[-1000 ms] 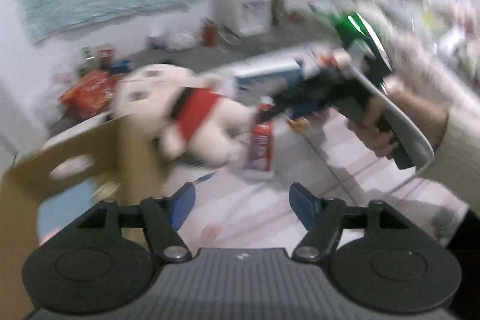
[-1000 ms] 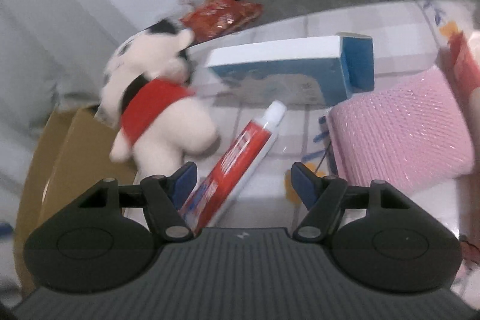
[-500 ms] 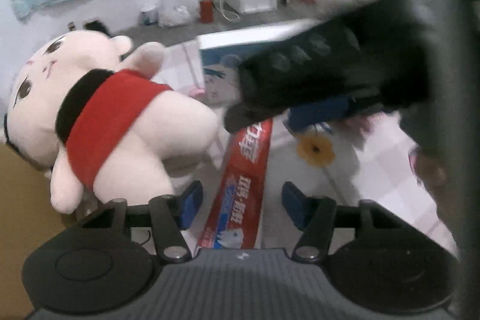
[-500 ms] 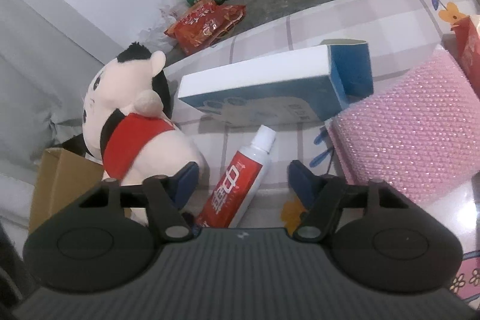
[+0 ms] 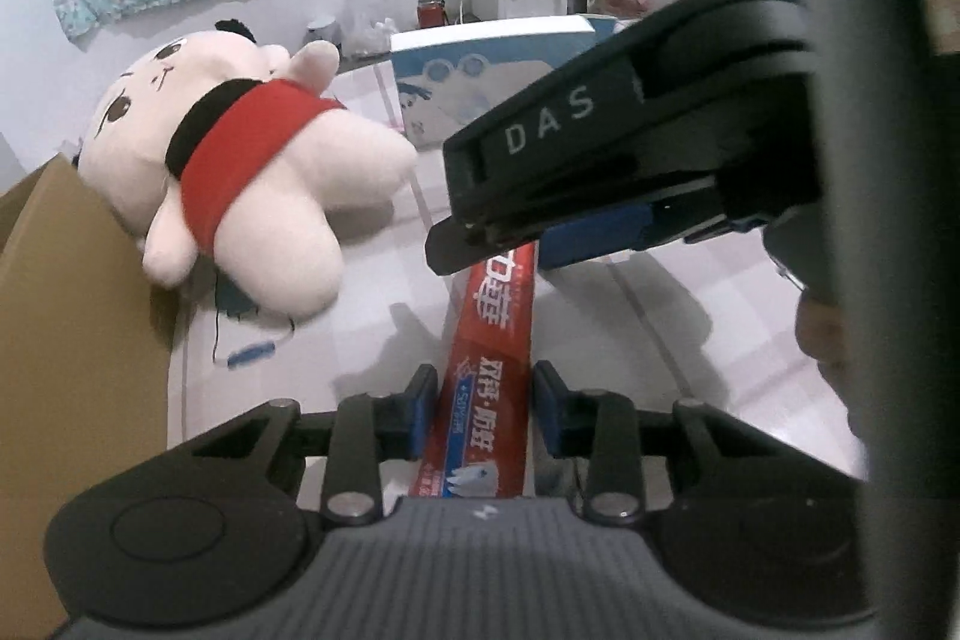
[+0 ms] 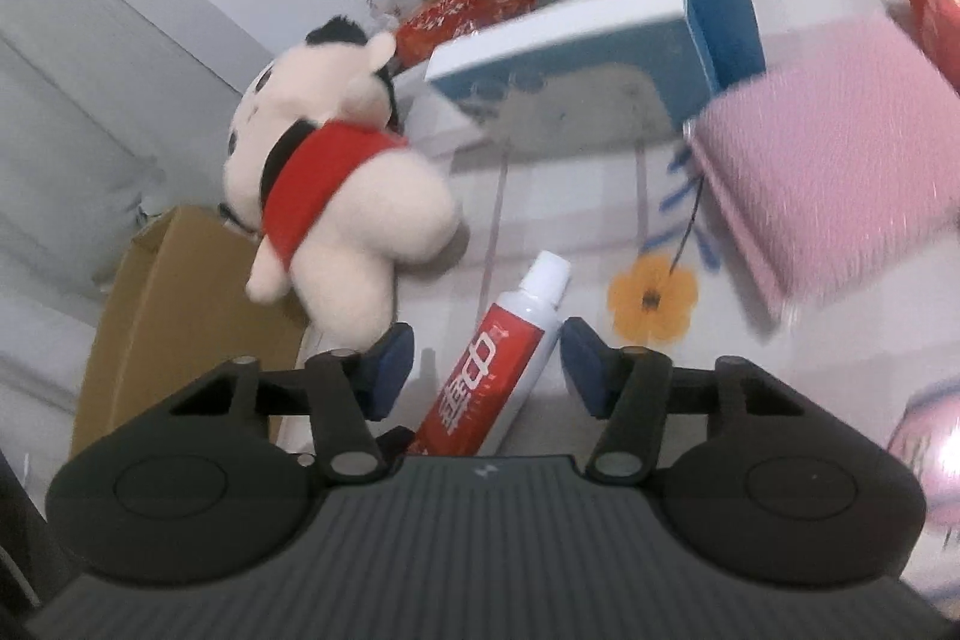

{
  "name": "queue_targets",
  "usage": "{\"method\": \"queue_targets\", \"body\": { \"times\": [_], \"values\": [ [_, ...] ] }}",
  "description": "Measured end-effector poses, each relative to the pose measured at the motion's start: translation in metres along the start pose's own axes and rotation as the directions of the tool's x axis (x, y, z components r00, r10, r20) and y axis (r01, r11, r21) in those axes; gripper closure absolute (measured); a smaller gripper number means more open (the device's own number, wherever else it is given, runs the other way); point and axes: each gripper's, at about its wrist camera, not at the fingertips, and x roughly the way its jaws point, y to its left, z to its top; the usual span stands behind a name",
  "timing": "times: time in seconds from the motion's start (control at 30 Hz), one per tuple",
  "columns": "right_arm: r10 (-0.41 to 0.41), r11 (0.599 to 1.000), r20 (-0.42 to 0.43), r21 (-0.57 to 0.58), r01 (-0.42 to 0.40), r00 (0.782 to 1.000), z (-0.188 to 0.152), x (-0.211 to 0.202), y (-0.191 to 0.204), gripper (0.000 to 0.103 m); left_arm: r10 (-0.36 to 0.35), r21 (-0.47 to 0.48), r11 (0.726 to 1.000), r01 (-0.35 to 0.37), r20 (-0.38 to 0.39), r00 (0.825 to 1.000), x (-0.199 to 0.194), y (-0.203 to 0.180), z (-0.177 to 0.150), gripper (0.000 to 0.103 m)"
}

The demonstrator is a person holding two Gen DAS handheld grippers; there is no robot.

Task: Organize soft objects
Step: 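Move both tools to the red toothpaste tube on the bedspread, then grasp the toothpaste with the left tool and carry it over the box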

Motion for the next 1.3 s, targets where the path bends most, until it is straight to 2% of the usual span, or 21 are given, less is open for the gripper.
{"method": "queue_targets", "body": {
  "times": [0.07,0.1,0.23,0.3,0.37,0.43,0.57,0.67,0.77,0.87,1.0,1.1,1.13,1.17,1.2,1.3],
  "values": [
    [-0.003,1.0,-0.002,0.011,0.003,1.0,-0.008,-0.004,0.0,0.059,-0.002,0.006,1.0,0.002,-0.004,1.0,-0.007,-0.001,-0.005,0.069],
    [-0.014,1.0,0.001,0.017,0.014,1.0,-0.012,-0.007,0.0,0.07,0.001,0.015,1.0,-0.001,-0.001,1.0,-0.011,-0.002,-0.007,0.069],
    [-0.017,0.999,0.02,0.04,0.016,1.0,-0.031,-0.013,0.003,0.071,0.003,0.02,1.0,-0.003,0.01,1.0,-0.026,-0.004,-0.02,0.069],
    [0.014,0.998,0.028,0.057,-0.016,1.0,-0.039,-0.016,0.0,0.072,0.006,0.024,1.0,-0.006,0.01,1.0,-0.032,-0.004,-0.023,0.069],
    [0.047,0.991,0.029,0.123,-0.05,0.999,-0.046,-0.023,-0.006,0.072,0.003,0.028,1.0,-0.004,0.023,1.0,-0.044,-0.005,-0.028,0.07],
    [0.067,0.987,0.047,0.141,-0.073,0.997,-0.053,-0.036,0.001,0.072,-0.007,0.03,1.0,0.006,0.04,0.999,-0.058,-0.005,-0.028,0.07],
    [0.17,0.984,0.109,0.029,-0.174,0.979,-0.055,-0.078,0.05,0.072,0.009,0.07,0.997,-0.019,0.135,0.991,-0.12,0.001,-0.032,0.07],
    [0.273,0.962,0.119,-0.033,-0.271,0.955,-0.046,-0.107,0.095,0.073,0.06,0.085,0.993,-0.081,0.223,0.973,-0.178,0.019,-0.035,0.07],
    [0.337,0.935,0.088,-0.151,-0.322,0.937,-0.044,-0.12,0.156,0.076,0.092,0.029,0.994,-0.102,0.246,0.965,-0.226,0.051,-0.042,0.07],
    [0.362,0.904,0.029,-0.253,-0.344,0.932,-0.047,-0.109,0.214,0.078,0.126,-0.055,0.992,-0.116,0.223,0.967,-0.259,0.091,-0.056,0.07],
    [0.344,0.882,-0.071,-0.319,-0.348,0.936,-0.061,-0.073,0.266,0.079,0.172,-0.114,0.981,-0.155,0.155,0.973,-0.268,0.135,-0.083,0.07],
    [0.287,0.884,-0.117,-0.351,-0.31,0.951,-0.072,-0.044,0.277,0.083,0.149,-0.122,0.983,-0.138,0.093,0.984,-0.251,0.161,-0.101,0.07],
    [0.264,0.888,-0.136,-0.353,-0.296,0.955,-0.074,-0.034,0.279,0.083,0.131,-0.136,0.983,-0.121,0.073,0.989,-0.242,0.168,-0.106,0.073],
    [0.242,0.89,-0.153,-0.358,-0.283,0.958,-0.076,-0.025,0.281,0.084,0.113,-0.142,0.984,-0.105,0.054,0.992,-0.234,0.173,-0.113,0.096],
    [0.209,0.895,-0.155,-0.367,-0.253,0.966,-0.079,-0.017,0.282,0.084,0.095,-0.146,0.985,-0.088,0.036,0.995,-0.223,0.178,-0.117,0.101],
    [0.113,0.886,-0.181,-0.426,-0.182,0.977,-0.088,0.007,0.284,0.084,0.016,-0.164,0.986,-0.018,-0.012,1.0,-0.192,0.189,-0.121,0.102]
  ]
}}
